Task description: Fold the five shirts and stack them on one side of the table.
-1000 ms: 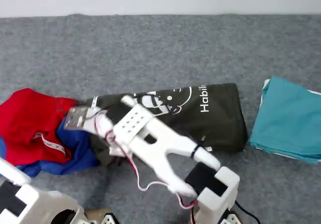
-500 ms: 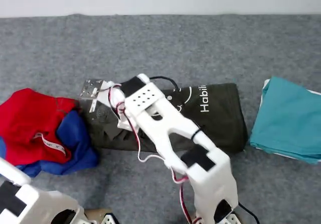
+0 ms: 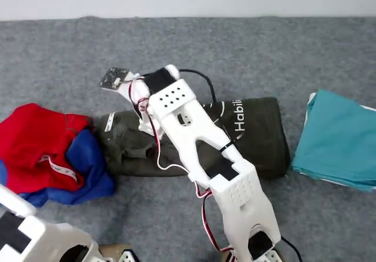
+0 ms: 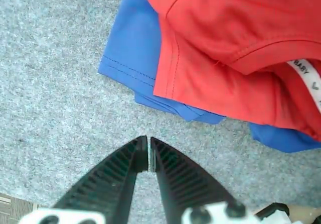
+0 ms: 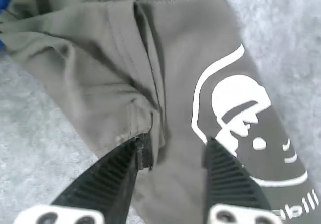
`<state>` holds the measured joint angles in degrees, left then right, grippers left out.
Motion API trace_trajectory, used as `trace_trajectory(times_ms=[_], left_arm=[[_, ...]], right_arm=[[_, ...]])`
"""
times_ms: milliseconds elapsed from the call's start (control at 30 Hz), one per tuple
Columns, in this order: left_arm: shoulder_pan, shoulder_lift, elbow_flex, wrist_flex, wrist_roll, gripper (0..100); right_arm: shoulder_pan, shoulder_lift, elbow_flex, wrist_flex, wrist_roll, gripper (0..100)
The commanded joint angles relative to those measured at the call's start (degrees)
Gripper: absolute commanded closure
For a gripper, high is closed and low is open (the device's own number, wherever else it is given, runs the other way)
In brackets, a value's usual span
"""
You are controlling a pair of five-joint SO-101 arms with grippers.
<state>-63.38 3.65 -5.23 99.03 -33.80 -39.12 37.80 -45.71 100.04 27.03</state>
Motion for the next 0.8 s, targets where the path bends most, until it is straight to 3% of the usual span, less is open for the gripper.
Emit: trace_trajectory(times_ms=[0, 433, 767], left_arm=[[-0.09, -3.08, -0.13, 1.32, -0.7, 98], [-0.26, -3.08, 0.04, 1.32, -0.62, 98], [-0.35, -3.6, 6.9, -1.58, -0.7, 98]], right_arm=[[-1.89, -1.71, -3.96, 3.03, -0.97, 96.8], [-12.53, -9.89, 11.6, 2.42, -0.7, 98.9], [-4.35, 0.66, 10.29, -17.8, 6.33, 98.7]])
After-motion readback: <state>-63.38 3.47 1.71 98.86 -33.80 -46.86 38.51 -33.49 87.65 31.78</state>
